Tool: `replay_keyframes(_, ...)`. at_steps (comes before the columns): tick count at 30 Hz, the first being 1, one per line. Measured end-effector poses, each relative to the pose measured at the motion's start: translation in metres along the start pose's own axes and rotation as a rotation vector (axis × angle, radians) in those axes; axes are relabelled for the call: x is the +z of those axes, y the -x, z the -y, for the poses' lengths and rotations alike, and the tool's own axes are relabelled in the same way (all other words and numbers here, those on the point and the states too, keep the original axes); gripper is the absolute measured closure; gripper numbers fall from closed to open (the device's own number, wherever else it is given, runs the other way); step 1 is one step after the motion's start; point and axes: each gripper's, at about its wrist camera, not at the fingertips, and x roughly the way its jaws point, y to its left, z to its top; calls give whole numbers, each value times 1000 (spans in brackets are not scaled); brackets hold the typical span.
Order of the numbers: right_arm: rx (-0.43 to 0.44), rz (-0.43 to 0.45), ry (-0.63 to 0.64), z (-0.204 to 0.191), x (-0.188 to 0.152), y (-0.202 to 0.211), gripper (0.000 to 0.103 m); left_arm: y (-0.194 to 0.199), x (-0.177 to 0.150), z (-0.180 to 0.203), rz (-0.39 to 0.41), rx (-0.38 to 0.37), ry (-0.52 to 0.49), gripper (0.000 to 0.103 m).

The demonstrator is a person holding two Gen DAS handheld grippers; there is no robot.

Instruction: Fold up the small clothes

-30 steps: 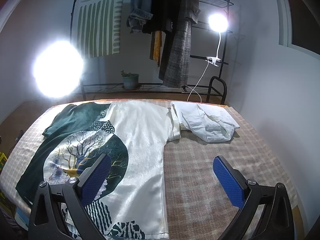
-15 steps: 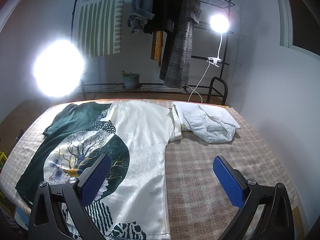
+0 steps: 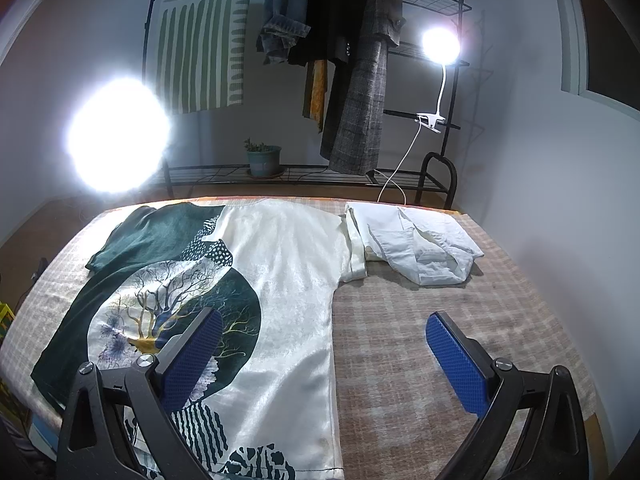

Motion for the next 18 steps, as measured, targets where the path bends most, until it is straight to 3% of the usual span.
replay_keyframes(18, 12, 2, 7, -12, -1, -6, 0, 0, -1, -1, -3, 0, 0, 0)
